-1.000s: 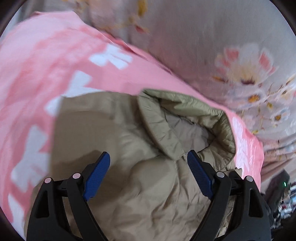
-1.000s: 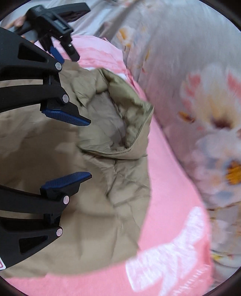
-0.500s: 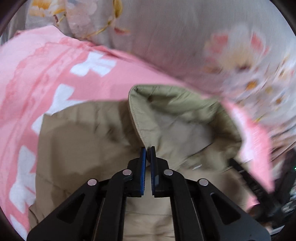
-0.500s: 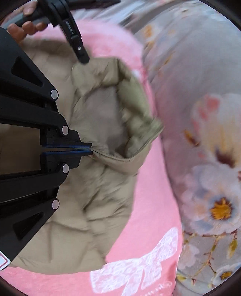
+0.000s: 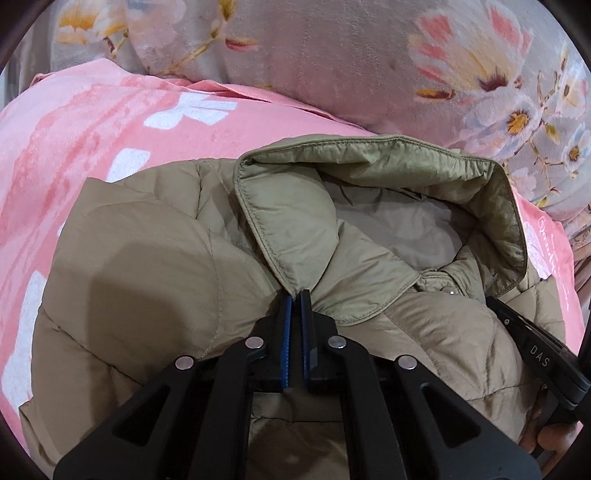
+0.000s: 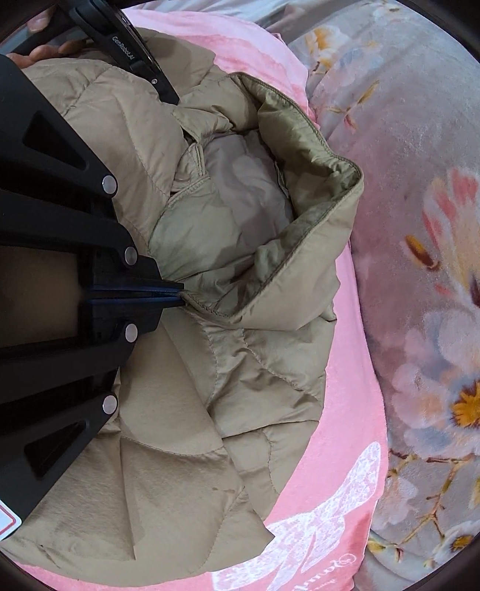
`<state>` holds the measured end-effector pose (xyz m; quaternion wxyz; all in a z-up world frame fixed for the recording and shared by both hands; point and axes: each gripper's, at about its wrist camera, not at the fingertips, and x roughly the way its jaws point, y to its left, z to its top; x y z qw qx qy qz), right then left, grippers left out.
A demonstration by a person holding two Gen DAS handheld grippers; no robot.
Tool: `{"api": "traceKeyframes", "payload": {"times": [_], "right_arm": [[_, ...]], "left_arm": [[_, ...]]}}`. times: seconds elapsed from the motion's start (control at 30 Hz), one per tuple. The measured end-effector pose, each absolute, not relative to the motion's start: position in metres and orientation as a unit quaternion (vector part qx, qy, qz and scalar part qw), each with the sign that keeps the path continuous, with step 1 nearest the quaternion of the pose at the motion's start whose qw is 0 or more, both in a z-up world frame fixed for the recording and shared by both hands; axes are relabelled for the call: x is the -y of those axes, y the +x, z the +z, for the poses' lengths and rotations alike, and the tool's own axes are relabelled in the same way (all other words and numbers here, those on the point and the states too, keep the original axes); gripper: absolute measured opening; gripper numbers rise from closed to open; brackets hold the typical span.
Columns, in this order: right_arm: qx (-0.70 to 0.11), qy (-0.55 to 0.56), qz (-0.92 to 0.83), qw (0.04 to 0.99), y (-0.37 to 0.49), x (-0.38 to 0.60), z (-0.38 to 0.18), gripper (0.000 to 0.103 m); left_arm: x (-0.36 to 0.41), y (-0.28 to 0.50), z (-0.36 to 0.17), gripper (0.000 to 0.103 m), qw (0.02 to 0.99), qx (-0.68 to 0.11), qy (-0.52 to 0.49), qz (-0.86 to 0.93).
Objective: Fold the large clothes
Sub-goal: 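Grasp the jacket hem with both grippers and lift it toward the collar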
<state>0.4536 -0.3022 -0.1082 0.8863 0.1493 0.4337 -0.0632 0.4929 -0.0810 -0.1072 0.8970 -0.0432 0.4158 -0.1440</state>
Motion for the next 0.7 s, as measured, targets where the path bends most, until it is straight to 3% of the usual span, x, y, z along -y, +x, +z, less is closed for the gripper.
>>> {"api": "traceKeyframes", "payload": {"times": [0.7], "right_arm": [[-0.435,0.148,-0.066,0.886,0.4553,0.3023,-0.112,0.0]], "left_arm": [[0.0921,0.4918,-0.1097,0.004,0.905,-0.407,-0.004,-0.126]]}}
